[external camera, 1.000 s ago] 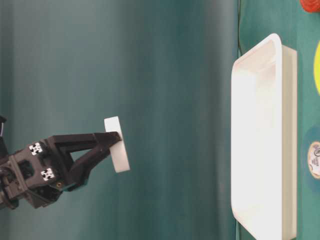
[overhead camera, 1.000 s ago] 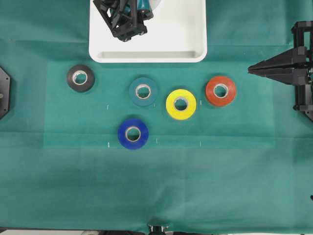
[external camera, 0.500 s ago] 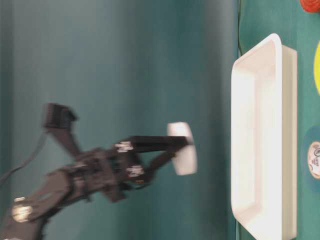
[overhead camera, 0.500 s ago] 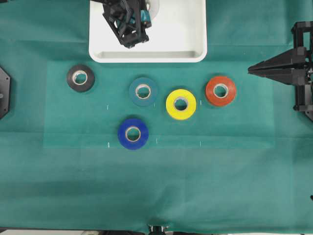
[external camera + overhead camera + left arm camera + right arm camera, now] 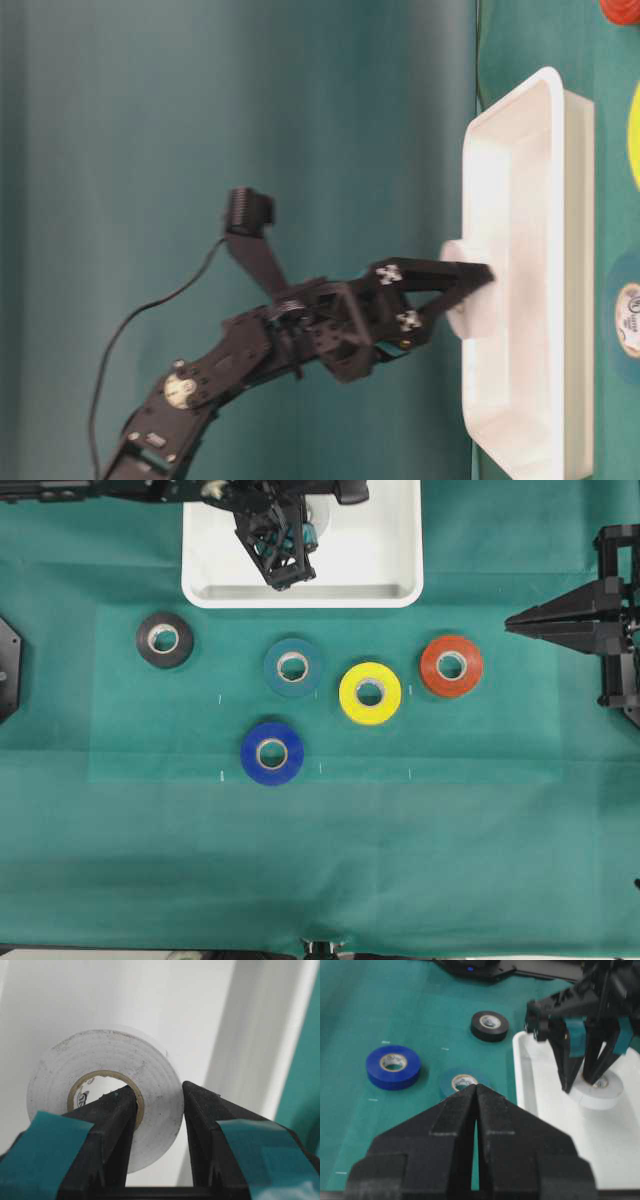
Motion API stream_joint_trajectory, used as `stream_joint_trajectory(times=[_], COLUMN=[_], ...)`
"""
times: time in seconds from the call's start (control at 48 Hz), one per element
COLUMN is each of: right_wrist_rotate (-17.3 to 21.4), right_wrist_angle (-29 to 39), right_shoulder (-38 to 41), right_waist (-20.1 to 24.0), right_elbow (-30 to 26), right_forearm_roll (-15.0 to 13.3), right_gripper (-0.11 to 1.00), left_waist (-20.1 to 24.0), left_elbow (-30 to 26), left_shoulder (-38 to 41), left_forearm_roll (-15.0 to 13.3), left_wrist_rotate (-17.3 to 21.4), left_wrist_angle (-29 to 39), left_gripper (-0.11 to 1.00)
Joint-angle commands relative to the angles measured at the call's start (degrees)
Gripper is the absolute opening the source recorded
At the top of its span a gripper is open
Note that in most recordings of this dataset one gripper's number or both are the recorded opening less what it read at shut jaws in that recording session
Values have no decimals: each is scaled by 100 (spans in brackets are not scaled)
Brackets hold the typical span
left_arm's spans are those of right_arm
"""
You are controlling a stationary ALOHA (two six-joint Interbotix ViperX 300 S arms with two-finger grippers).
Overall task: Pick up the tape from a random location and place it into the white case.
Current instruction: 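Lower the white roll into the tray and open the left gripper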
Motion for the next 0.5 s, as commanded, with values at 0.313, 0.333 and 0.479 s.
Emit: stream_joint_trajectory(times=[0.313, 0.333, 0.479], right_wrist_rotate=[9, 9, 0], right_wrist_angle=[-35, -35, -44], right_shoulder=[53, 53, 44], right_waist=[0, 0, -9], right_elbow=[-123, -132, -132], right_forearm_roll=[0, 0, 0], right_gripper=[0, 0, 0], left_waist=[158, 158, 202], left_elbow=[35, 44, 79], left_shoulder=[105, 105, 88], left_forearm_roll=[-9, -9, -9], left_wrist_rotate=[70, 70, 35], left_wrist_angle=[-167, -167, -149], left_gripper=[25, 25, 25])
